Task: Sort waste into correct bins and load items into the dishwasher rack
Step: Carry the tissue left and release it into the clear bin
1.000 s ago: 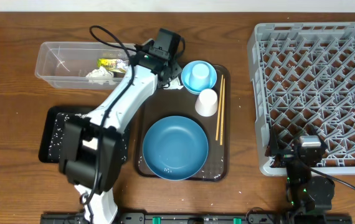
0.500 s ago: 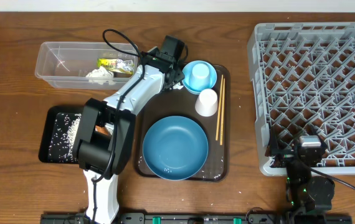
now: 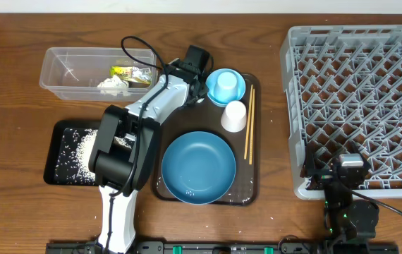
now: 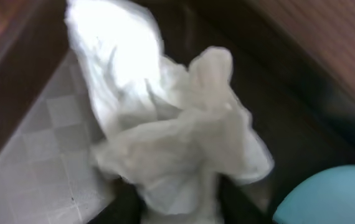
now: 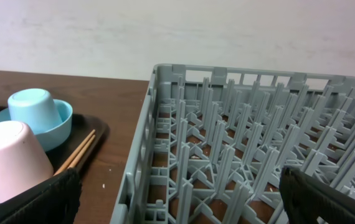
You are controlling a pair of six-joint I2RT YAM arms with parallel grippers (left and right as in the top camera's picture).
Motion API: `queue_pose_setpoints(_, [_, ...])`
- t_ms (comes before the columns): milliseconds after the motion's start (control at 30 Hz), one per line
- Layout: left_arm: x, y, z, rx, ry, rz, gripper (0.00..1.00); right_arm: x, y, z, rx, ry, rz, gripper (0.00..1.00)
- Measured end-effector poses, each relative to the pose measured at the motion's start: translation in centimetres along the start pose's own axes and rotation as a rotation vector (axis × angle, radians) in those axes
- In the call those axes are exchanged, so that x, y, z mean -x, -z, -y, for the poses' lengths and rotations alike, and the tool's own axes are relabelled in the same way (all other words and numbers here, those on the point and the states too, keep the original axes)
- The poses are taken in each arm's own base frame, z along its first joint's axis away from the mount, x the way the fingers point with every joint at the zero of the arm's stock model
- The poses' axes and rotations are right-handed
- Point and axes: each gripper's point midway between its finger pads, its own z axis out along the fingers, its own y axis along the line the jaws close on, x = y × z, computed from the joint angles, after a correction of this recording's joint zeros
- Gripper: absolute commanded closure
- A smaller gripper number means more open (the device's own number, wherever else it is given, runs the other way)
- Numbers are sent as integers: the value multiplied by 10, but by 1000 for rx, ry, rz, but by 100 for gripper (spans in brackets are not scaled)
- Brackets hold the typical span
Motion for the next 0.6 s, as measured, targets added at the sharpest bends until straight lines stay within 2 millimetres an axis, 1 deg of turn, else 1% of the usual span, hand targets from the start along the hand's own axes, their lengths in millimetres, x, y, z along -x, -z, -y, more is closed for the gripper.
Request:
queue_pose_setpoints(33, [-1,0,0,2,2,-3,94,0,0,0,0,0,0,1])
queue_pose_setpoints(300, [-7,0,-1,-2,-1,-37,94,0,0,0,0,0,0,1])
queue_pose_setpoints(400, [-10,8,-1,-5,-2,-59,94,0,0,0,0,0,0,1])
queue_pose_setpoints(500, [-6,27,5,-35,-1,-50,94,0,0,0,0,0,0,1])
queue_pose_setpoints(533, [-2,37,9,-56,0,-35,94,0,0,0,0,0,0,1])
queue_pose_setpoints(600, [9,64,18,-108,2,6,94,0,0,0,0,0,0,1])
